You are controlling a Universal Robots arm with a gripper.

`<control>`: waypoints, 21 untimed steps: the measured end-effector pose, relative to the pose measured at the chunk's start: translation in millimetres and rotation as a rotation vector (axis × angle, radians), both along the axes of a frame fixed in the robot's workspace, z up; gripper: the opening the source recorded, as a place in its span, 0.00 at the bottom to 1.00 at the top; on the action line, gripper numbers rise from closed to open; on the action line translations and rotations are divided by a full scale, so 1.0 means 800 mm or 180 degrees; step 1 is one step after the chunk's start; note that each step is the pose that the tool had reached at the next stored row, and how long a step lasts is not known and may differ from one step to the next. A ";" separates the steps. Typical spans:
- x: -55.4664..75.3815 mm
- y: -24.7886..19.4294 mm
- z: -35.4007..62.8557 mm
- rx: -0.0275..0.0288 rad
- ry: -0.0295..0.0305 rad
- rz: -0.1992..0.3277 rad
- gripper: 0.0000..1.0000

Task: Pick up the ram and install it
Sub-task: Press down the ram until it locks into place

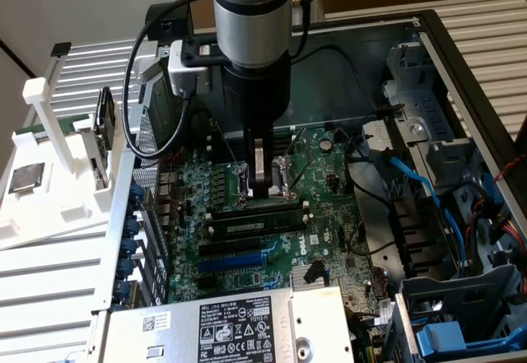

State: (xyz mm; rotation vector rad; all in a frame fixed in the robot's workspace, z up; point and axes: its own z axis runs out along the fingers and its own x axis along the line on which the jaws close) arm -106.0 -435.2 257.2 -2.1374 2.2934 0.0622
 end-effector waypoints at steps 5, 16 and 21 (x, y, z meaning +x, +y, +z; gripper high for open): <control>0.000 0.0000 0.000 0.0018 0.0000 -0.0192 0.12; 0.000 0.0000 0.000 0.0020 -0.0002 -0.0706 0.12; 0.000 0.0000 0.000 0.0020 -0.0003 -0.1011 0.12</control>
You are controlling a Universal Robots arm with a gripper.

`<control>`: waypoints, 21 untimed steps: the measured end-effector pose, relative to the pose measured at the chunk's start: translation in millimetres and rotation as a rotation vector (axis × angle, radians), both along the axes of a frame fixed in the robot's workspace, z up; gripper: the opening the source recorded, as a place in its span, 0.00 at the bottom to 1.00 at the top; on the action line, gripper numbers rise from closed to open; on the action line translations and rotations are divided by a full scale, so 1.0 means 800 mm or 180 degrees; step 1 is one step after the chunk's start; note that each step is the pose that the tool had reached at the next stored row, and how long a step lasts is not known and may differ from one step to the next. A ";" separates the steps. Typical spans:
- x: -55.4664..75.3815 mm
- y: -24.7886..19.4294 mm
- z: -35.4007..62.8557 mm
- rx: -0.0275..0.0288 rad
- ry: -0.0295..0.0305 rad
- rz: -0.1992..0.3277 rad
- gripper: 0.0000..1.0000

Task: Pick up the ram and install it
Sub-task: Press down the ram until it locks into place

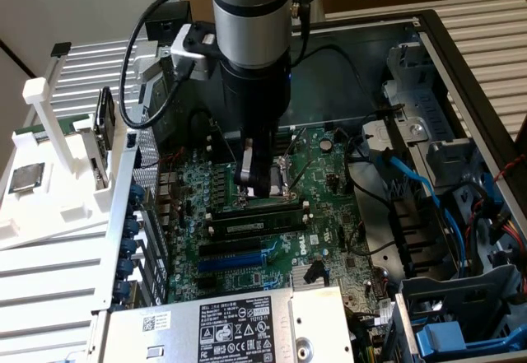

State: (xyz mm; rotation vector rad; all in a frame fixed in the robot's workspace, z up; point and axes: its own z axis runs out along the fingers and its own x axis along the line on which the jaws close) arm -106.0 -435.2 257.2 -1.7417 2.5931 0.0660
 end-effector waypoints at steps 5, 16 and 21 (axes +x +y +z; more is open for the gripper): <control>0.000 0.0000 0.000 0.0000 0.0000 -0.0243 0.12; 0.000 0.0000 0.000 0.0000 0.0000 -0.0669 0.12; 0.000 0.0000 0.000 0.0000 0.0000 -0.0876 0.12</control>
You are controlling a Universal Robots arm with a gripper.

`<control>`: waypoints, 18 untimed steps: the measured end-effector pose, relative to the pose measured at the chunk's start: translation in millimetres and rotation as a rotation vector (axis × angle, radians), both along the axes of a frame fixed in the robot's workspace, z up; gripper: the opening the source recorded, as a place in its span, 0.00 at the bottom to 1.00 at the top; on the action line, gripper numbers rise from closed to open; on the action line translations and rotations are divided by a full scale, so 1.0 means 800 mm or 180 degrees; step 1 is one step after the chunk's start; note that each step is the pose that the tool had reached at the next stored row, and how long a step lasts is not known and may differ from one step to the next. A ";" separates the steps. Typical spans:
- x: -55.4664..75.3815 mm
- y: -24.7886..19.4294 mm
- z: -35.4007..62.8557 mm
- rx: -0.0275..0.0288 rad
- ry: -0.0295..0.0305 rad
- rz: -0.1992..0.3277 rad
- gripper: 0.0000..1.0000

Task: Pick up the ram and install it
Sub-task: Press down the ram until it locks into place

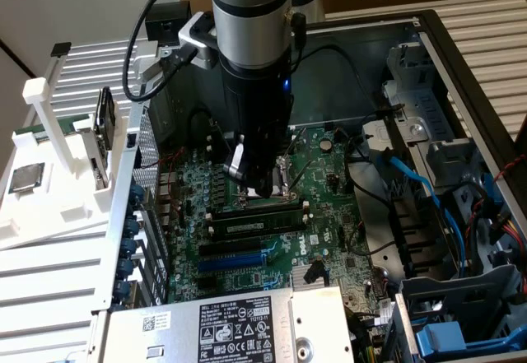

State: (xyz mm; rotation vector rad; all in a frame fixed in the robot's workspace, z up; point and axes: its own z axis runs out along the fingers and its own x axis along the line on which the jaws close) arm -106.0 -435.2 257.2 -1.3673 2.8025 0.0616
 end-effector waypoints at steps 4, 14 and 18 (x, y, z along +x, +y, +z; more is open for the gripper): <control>0.000 0.0000 0.000 0.0000 0.0000 -0.0208 0.12; 0.000 0.0000 0.000 0.0000 0.0000 -0.0755 0.12; 0.000 0.0000 0.000 0.0000 0.0000 -0.1076 0.12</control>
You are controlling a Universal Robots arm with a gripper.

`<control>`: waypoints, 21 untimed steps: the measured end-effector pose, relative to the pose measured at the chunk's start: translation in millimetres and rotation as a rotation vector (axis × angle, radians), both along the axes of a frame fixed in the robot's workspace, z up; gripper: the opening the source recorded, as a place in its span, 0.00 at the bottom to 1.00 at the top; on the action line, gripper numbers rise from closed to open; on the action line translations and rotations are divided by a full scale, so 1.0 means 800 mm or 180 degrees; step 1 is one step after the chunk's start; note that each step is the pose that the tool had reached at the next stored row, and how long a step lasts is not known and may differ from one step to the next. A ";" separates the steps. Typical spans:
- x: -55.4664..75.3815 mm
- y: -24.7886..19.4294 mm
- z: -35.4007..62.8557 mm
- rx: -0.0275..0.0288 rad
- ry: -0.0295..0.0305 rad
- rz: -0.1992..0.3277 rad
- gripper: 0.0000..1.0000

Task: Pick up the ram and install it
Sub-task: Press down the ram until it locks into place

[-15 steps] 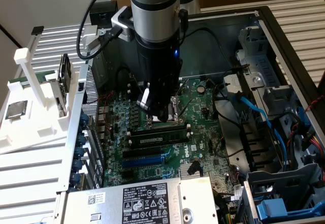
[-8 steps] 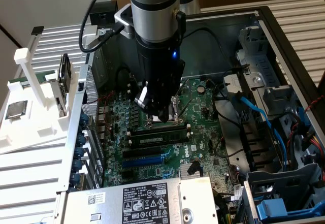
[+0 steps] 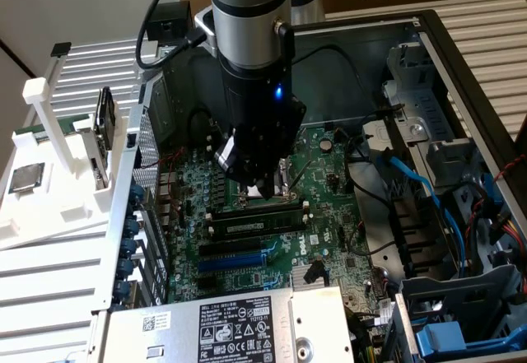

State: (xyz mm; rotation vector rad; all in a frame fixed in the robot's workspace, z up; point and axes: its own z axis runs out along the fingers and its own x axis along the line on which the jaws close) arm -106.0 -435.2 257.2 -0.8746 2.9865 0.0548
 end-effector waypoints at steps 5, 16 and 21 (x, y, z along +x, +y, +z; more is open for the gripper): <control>0.000 0.0000 0.000 0.0000 0.0000 -0.0311 0.12; 0.000 0.0000 0.000 0.0000 0.0000 -0.0784 0.12; 0.000 0.0000 0.000 0.0000 0.0000 -0.0978 0.12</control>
